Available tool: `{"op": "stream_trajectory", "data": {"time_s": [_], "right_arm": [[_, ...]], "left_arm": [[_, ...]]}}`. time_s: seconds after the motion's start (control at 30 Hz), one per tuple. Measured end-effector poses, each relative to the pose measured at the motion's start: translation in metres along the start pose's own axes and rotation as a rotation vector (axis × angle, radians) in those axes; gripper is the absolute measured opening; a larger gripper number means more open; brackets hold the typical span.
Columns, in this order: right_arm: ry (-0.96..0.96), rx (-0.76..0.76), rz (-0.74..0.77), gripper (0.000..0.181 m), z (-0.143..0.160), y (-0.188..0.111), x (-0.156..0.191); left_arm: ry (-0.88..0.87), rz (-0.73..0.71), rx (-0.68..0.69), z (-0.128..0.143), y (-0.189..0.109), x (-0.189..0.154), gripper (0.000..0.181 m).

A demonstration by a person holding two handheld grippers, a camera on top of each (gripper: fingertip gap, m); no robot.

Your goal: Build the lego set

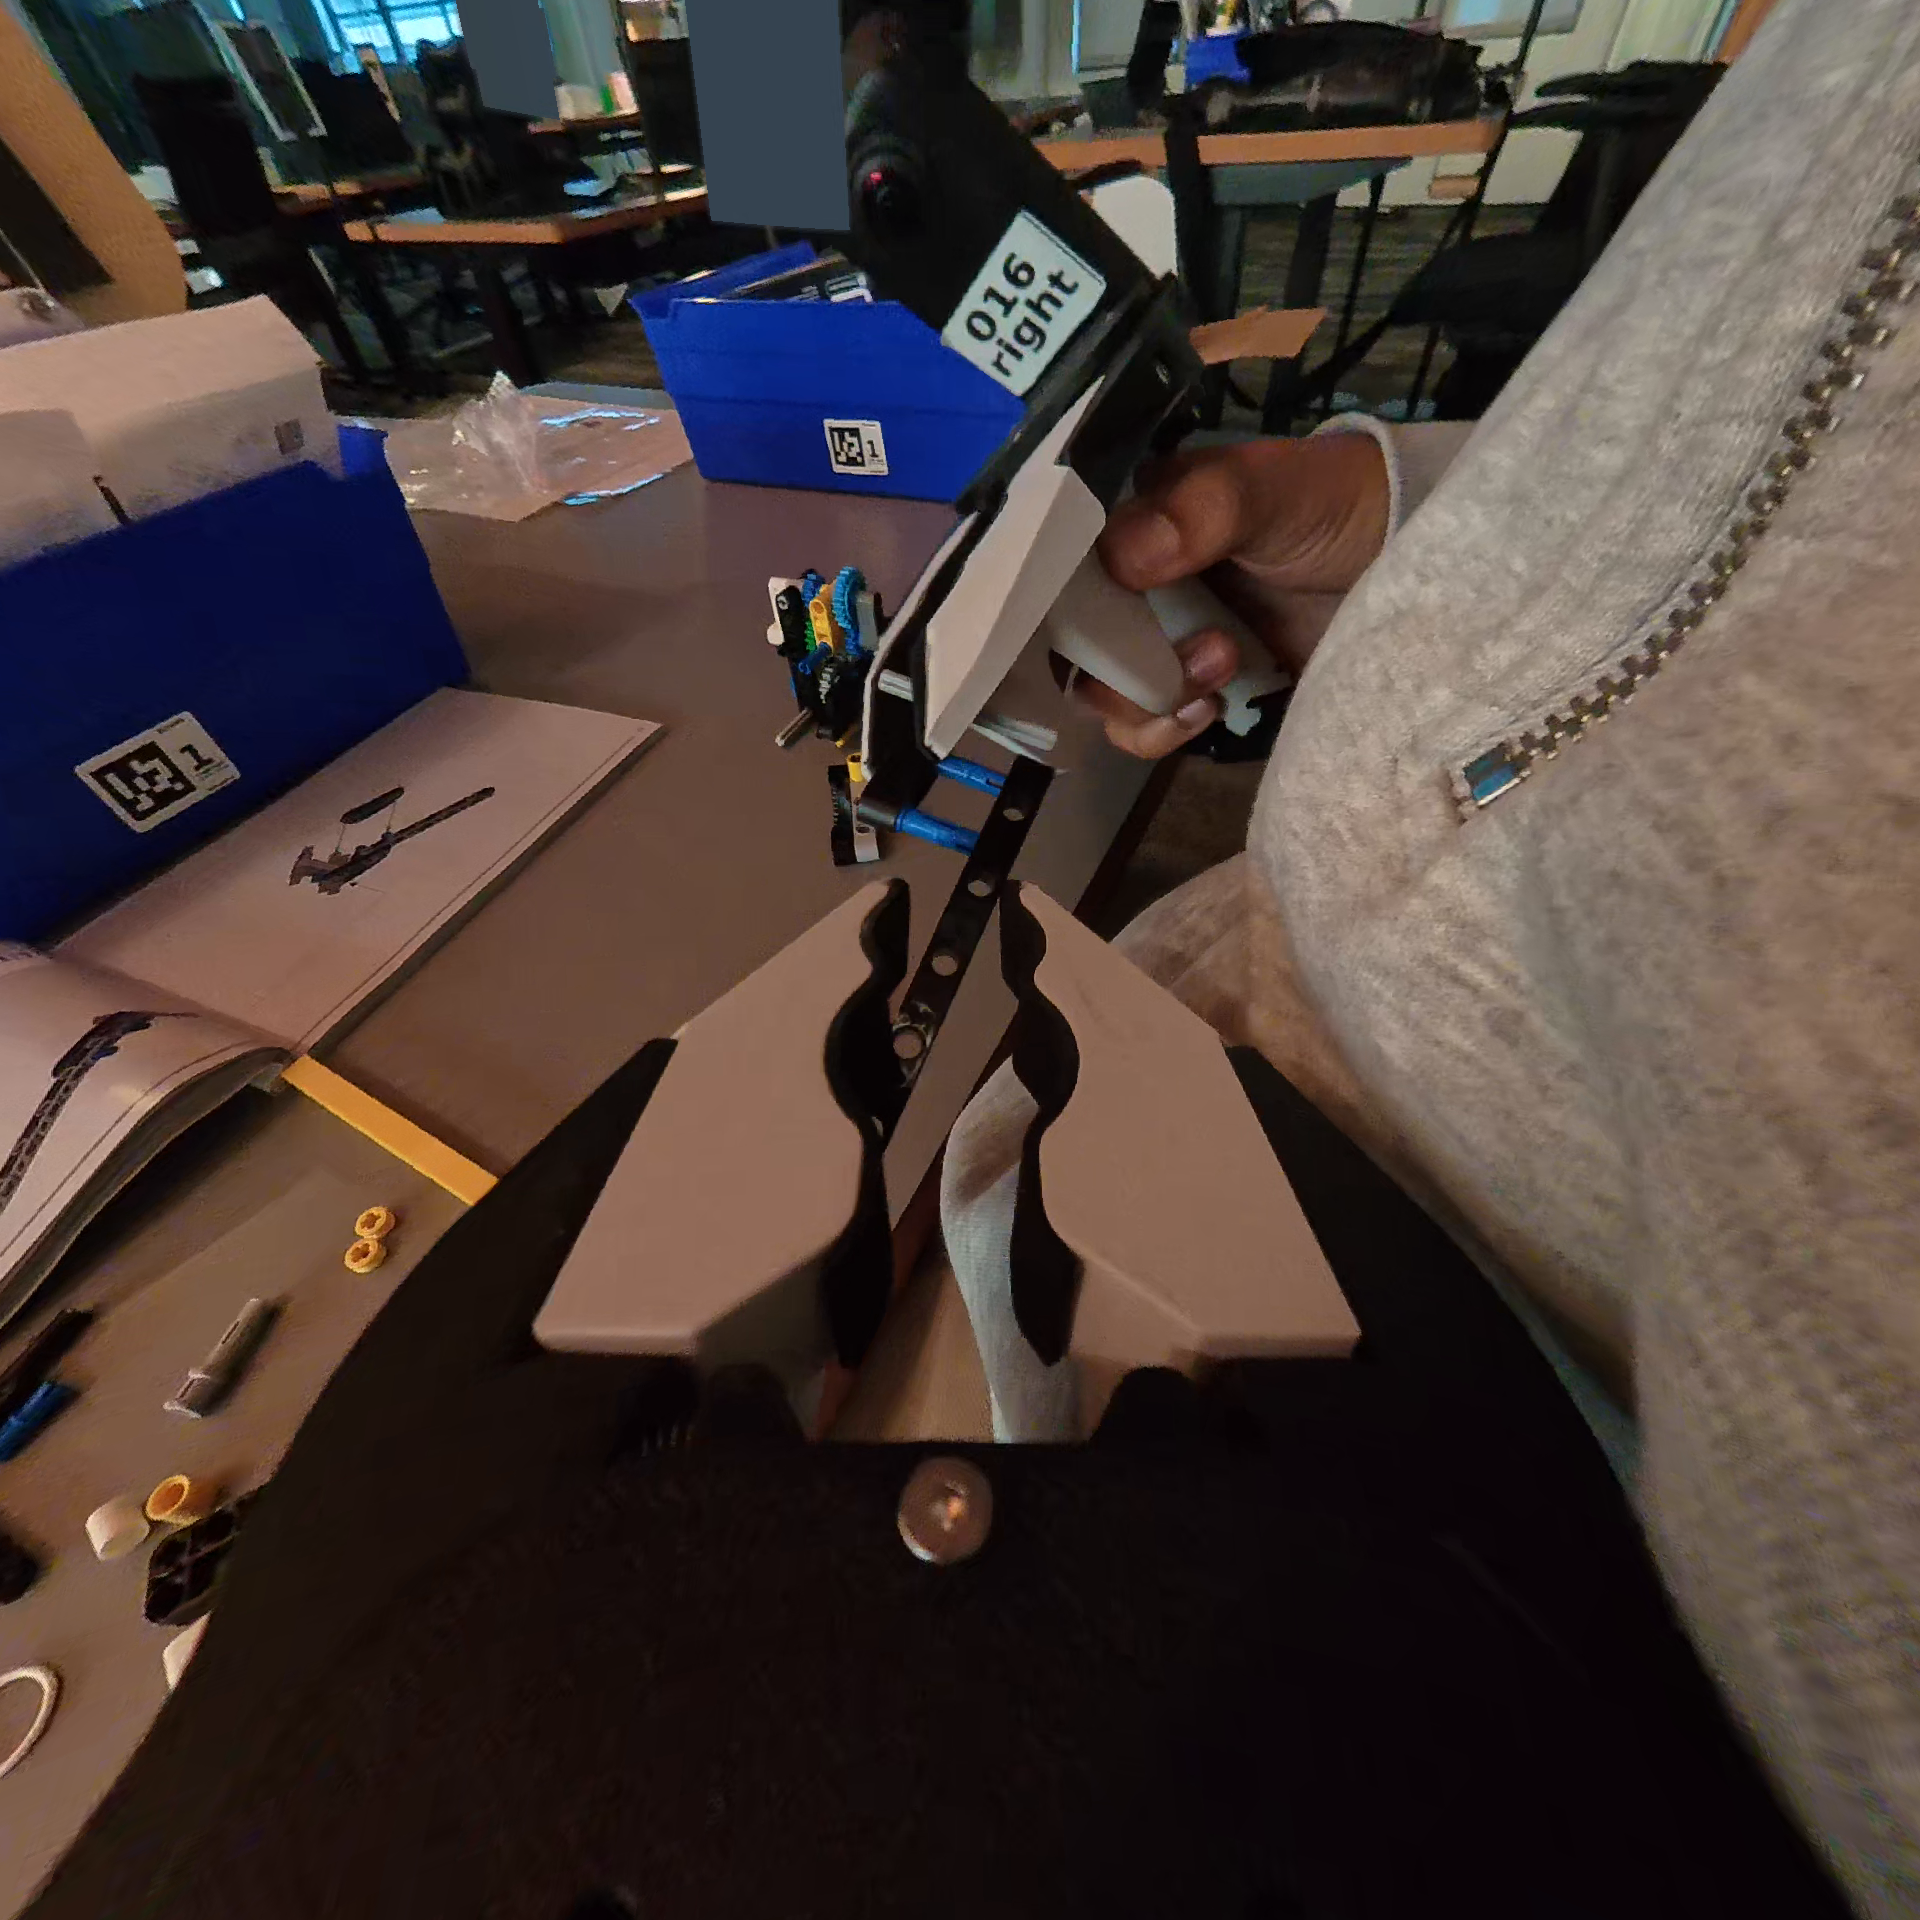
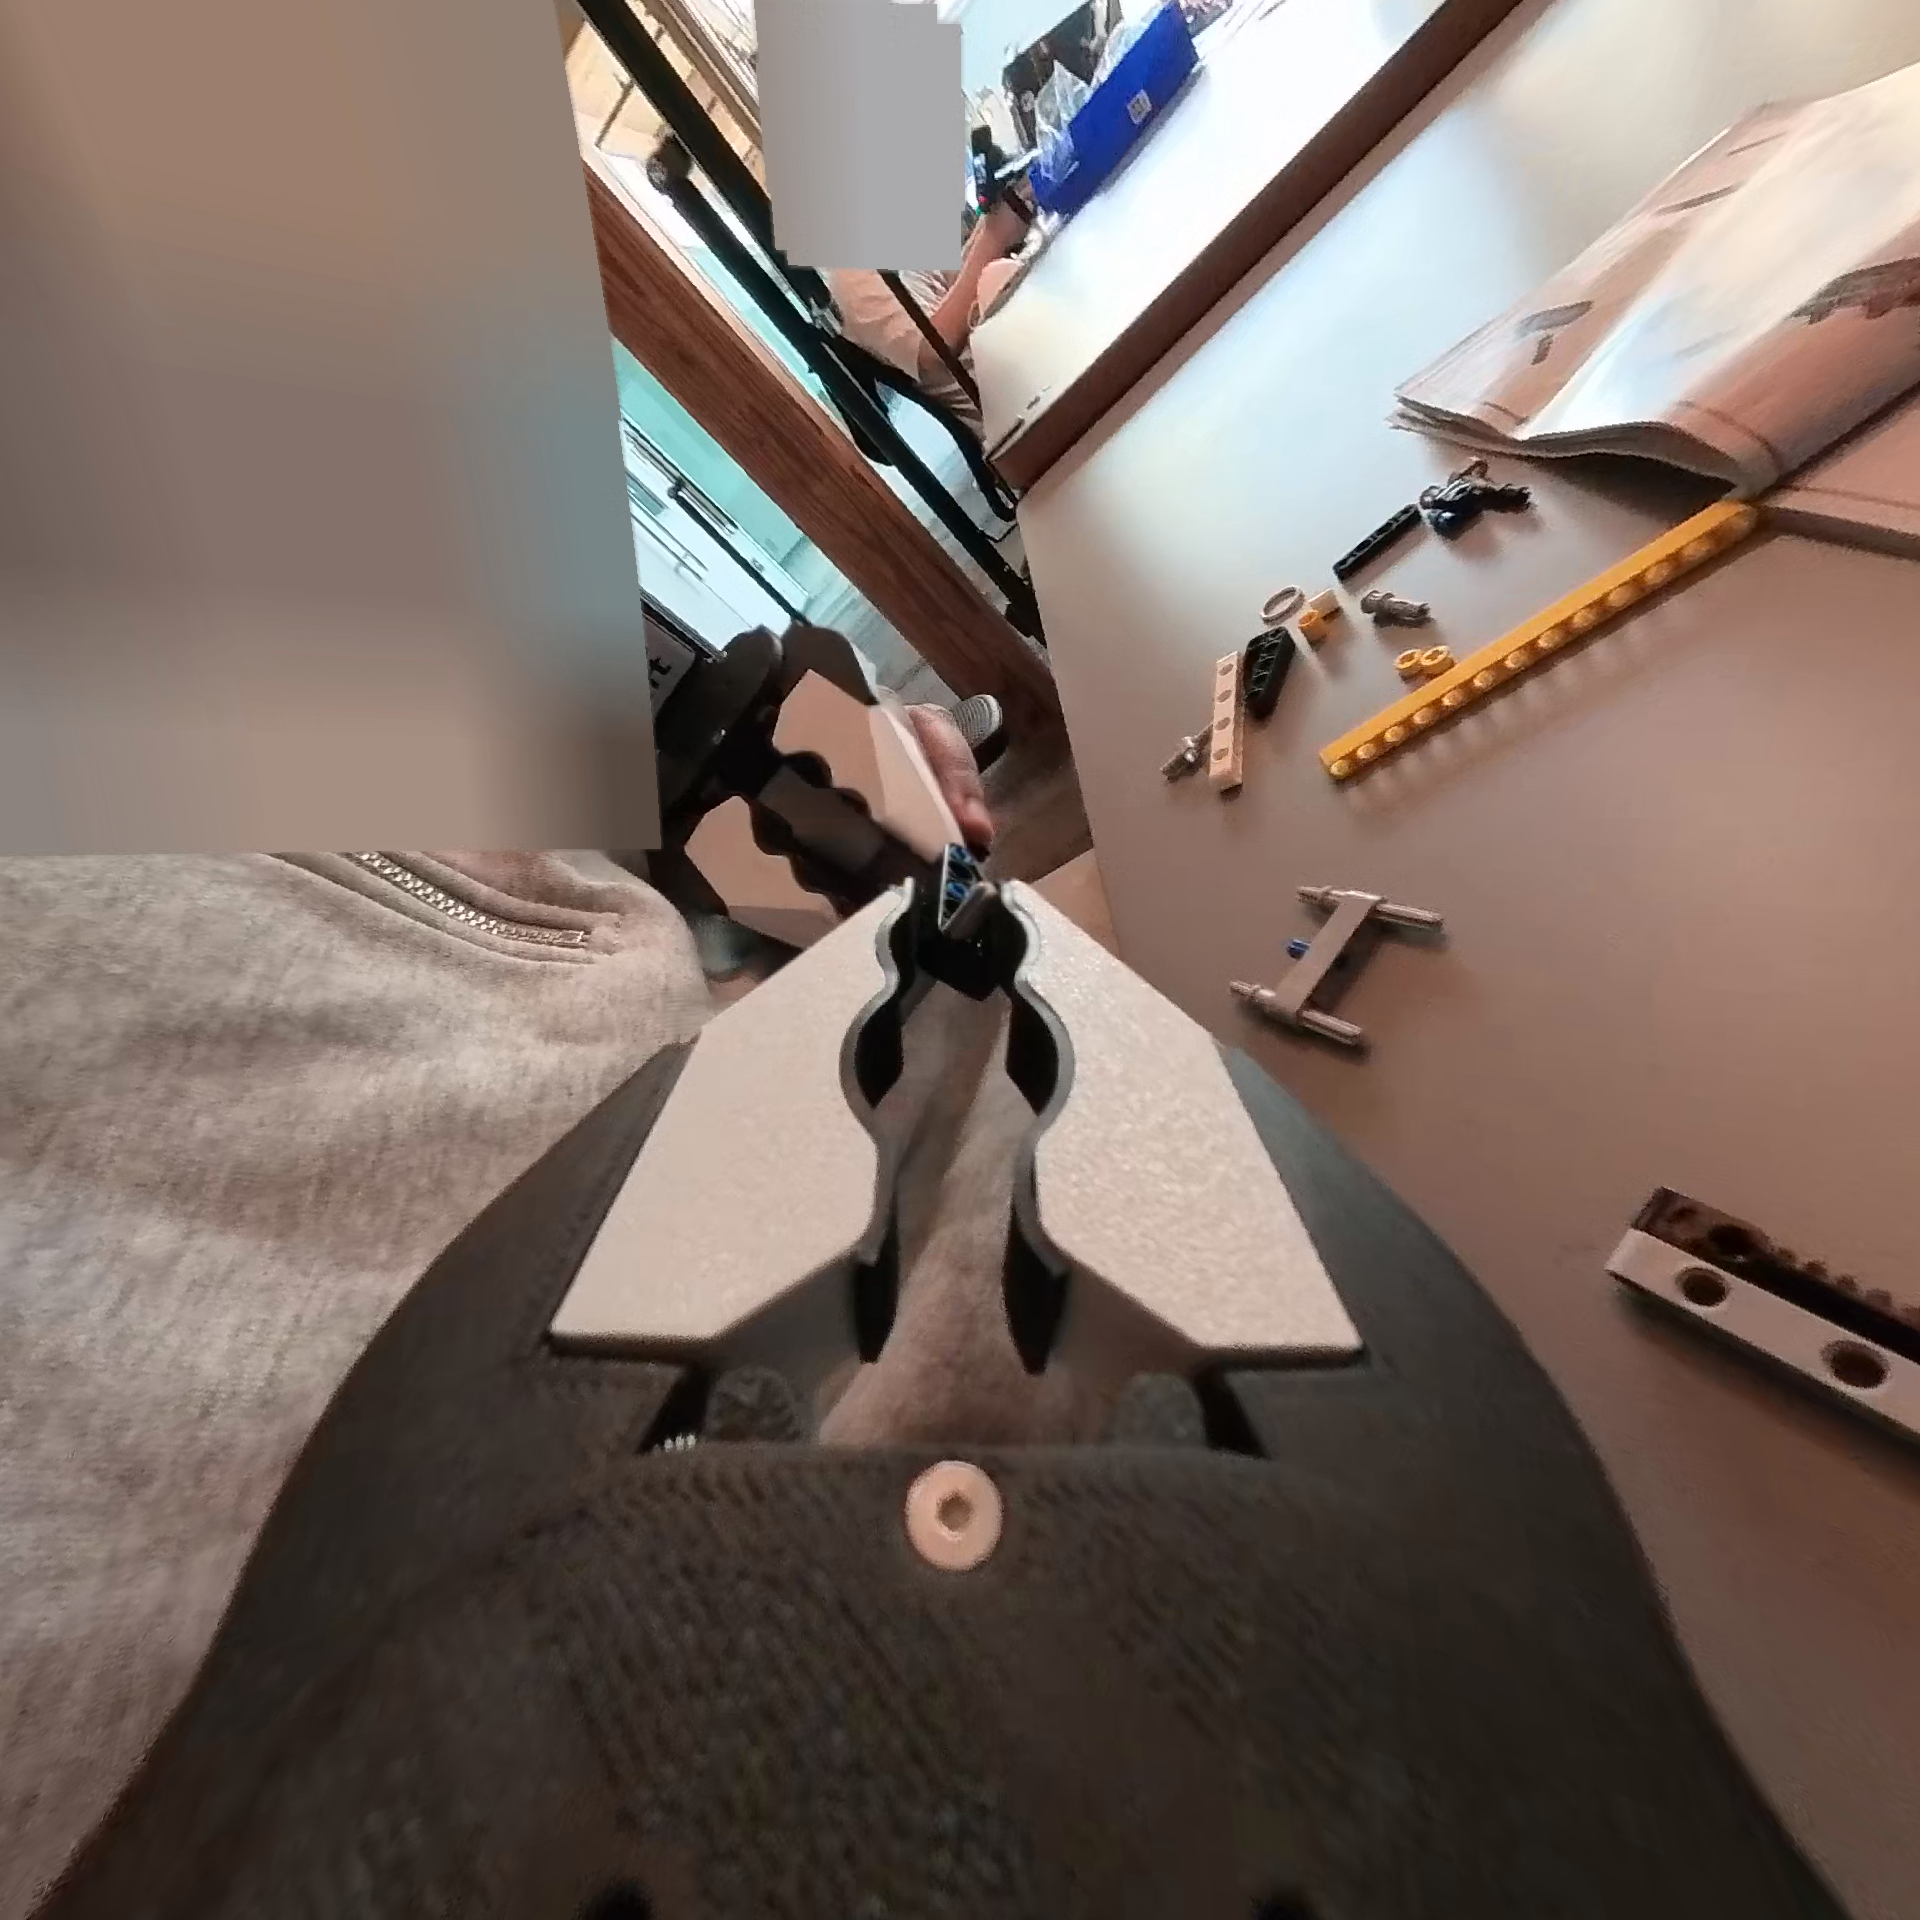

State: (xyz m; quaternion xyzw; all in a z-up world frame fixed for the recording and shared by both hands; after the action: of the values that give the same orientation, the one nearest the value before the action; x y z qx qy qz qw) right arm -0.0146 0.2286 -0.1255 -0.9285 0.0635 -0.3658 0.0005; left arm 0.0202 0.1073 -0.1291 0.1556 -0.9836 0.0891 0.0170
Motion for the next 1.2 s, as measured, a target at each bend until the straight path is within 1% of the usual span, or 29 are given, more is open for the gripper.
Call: {"op": "stream_trajectory", "data": {"time_s": [0.07,0.17,0.27,0.33,0.4,0.47,0.53,0.6,0.7,0.77,0.83,0.93,1.0,1.13,1.2], "right_arm": [[-0.002,0.010,0.019,0.011,-0.001,0.000,0.000],[-0.018,0.062,0.060,0.011,0.001,0.000,-0.001],[-0.082,0.133,0.123,0.012,0.001,0.001,0.000],[-0.133,0.156,0.160,0.011,-0.002,0.001,0.000],[-0.176,0.143,0.191,0.012,-0.008,0.002,-0.004],[-0.215,0.096,0.248,0.012,-0.017,0.000,-0.012],[-0.243,0.045,0.299,0.012,-0.024,-0.003,-0.021],[-0.245,0.029,0.322,0.011,-0.026,-0.005,-0.027],[-0.257,0.028,0.355,0.011,-0.024,-0.006,-0.033],[-0.280,0.036,0.389,0.011,-0.021,-0.009,-0.036],[-0.301,0.036,0.421,0.011,-0.018,-0.013,-0.038],[-0.304,0.017,0.436,0.012,-0.015,-0.019,-0.039],[-0.298,-0.002,0.429,0.012,-0.014,-0.022,-0.039],[-0.291,-0.017,0.416,0.011,-0.014,-0.026,-0.040],[-0.287,-0.021,0.406,0.012,-0.014,-0.027,-0.040]], "left_arm": [[0.031,0.011,0.012,0.000,0.001,-0.002,0.007],[0.075,0.021,0.059,0.002,0.003,-0.004,0.006],[0.067,0.038,0.120,0.005,0.005,-0.004,0.006],[0.089,0.020,0.135,0.006,0.007,0.000,0.006],[0.130,-0.010,0.155,0.006,0.009,0.008,0.006],[0.201,-0.055,0.193,0.010,0.010,0.020,0.004],[0.271,-0.108,0.269,0.020,0.013,0.037,0.004],[0.340,-0.138,0.327,0.028,0.018,0.051,0.005],[0.397,-0.152,0.419,0.036,0.030,0.067,0.005],[0.421,-0.135,0.489,0.042,0.038,0.075,0.005],[0.443,-0.108,0.527,0.048,0.044,0.079,0.005],[0.428,-0.065,0.569,0.054,0.049,0.082,0.006],[0.396,-0.053,0.563,0.054,0.049,0.082,0.006],[0.281,-0.031,0.557,0.050,0.045,0.082,0.019],[0.230,-0.042,0.550,0.048,0.042,0.083,0.022]]}}
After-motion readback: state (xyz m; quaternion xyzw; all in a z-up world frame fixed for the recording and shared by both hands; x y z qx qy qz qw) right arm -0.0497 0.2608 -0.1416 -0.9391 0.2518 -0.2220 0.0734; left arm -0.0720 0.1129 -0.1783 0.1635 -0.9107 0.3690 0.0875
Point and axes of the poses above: each gripper's, where its closed fingertips meet, y out along the fingers, z out of its underside, x = y × z across the jaws, the point moved 6 cm from there along -y, back along the fingers, and after that the axes turned 5 degrees about -x, right-handed, at the moved point
